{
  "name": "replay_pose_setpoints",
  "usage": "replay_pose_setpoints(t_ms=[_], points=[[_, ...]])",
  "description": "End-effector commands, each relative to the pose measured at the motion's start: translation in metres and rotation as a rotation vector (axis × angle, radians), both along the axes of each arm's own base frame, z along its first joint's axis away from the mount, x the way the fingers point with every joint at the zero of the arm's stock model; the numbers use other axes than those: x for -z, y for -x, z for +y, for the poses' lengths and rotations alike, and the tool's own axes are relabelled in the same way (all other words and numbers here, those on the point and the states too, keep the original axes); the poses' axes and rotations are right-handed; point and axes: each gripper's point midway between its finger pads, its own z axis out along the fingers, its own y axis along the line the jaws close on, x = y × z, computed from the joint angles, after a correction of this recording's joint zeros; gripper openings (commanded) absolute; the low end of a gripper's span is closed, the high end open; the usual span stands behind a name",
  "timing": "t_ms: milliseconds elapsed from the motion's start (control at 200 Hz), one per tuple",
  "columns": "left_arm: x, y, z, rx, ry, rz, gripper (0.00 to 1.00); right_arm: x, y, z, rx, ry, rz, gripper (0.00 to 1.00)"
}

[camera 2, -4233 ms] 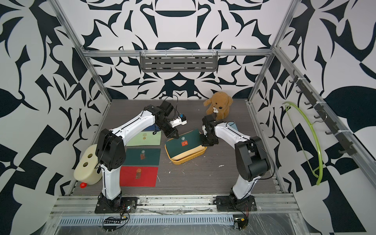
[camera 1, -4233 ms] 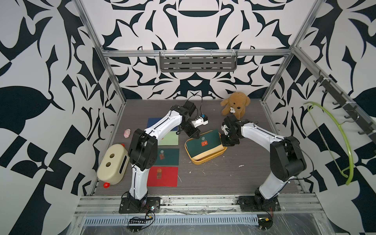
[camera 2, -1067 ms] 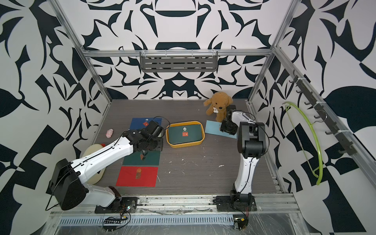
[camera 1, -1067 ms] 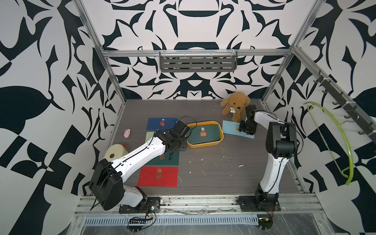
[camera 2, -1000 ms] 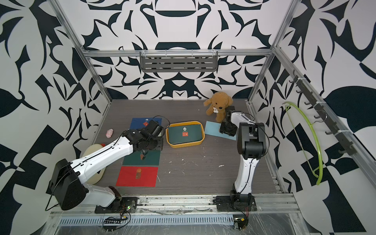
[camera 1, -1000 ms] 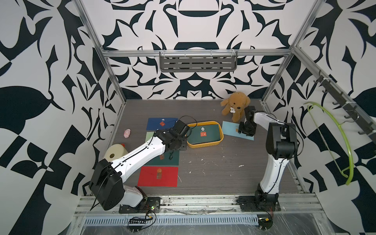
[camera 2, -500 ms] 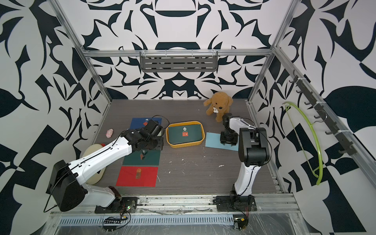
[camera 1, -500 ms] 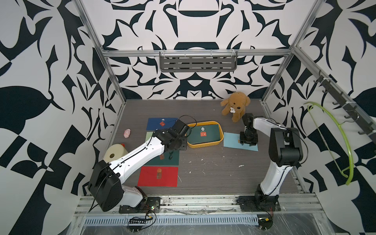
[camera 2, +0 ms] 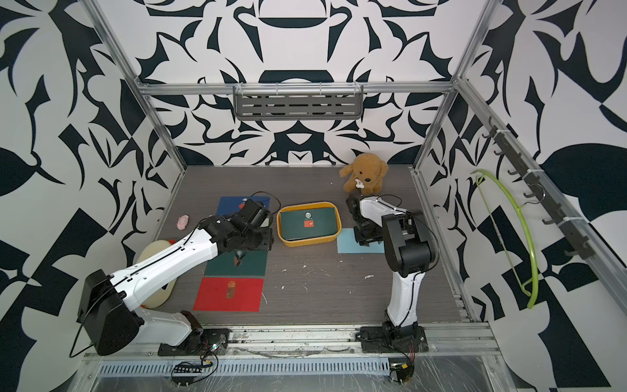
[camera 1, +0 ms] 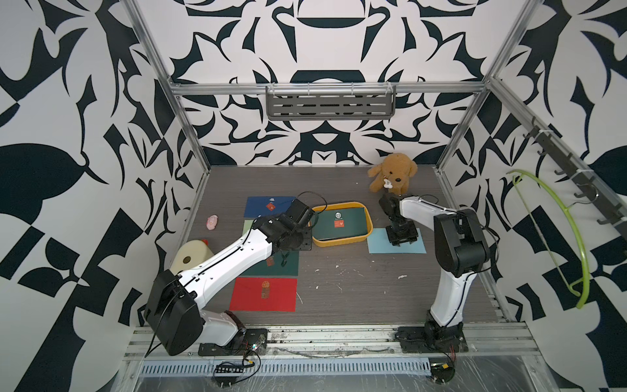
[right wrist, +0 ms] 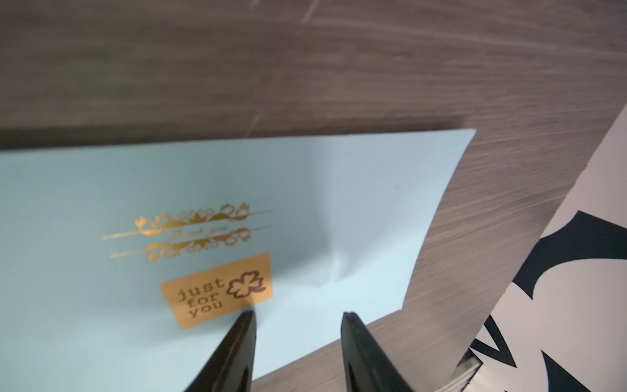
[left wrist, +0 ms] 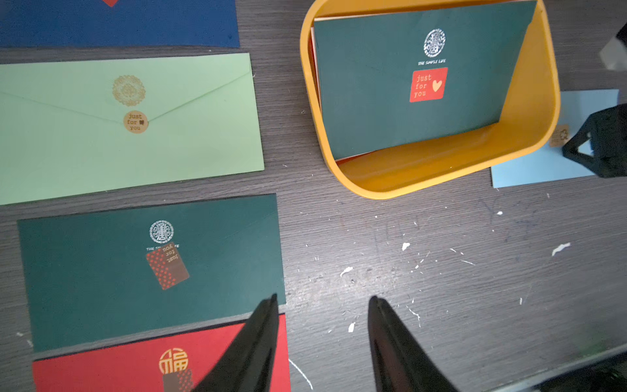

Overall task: Put the sealed envelopes into the storage box
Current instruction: Move the envelope to the center of the board, then move the storage box to the center of the board.

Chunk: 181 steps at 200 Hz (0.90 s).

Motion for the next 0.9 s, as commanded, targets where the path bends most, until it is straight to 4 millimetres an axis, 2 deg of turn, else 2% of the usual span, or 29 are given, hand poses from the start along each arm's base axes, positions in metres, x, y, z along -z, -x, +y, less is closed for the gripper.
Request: replay_pose_setpoints(t_ms=[0,155,300,410,665,745,900], points=[[-0.009,0.003,0.003,-0.007,0.008,-0.007,0.50,0.016,0.044,0.025,0.009,-0.151,0.168,0.48],[-0.006,0.000,0.000,-0.022,0.009,0.005,0.53,0.009,0.057,0.040,-0.021,-0.203,0.180,0.48],[-0.005,-0.024,0.003,-0.112,0.034,-0.014,0.59,0.004,0.060,0.042,-0.029,-0.190,0.170,0.48],[0.000,-0.047,-0.007,-0.137,0.096,-0.001,0.59,-0.005,0.053,0.043,-0.027,-0.195,0.126,0.49],[0.029,-0.091,-0.023,-0.155,0.050,0.025,0.54,-0.034,0.036,0.048,-0.026,-0.220,0.031,0.49],[0.039,-0.098,-0.027,-0.150,0.023,0.042,0.51,-0.040,0.032,0.050,-0.023,-0.231,0.008,0.49],[0.055,-0.106,-0.021,-0.167,-0.045,0.050,0.46,-0.060,0.022,0.056,-0.023,-0.269,-0.070,0.49]])
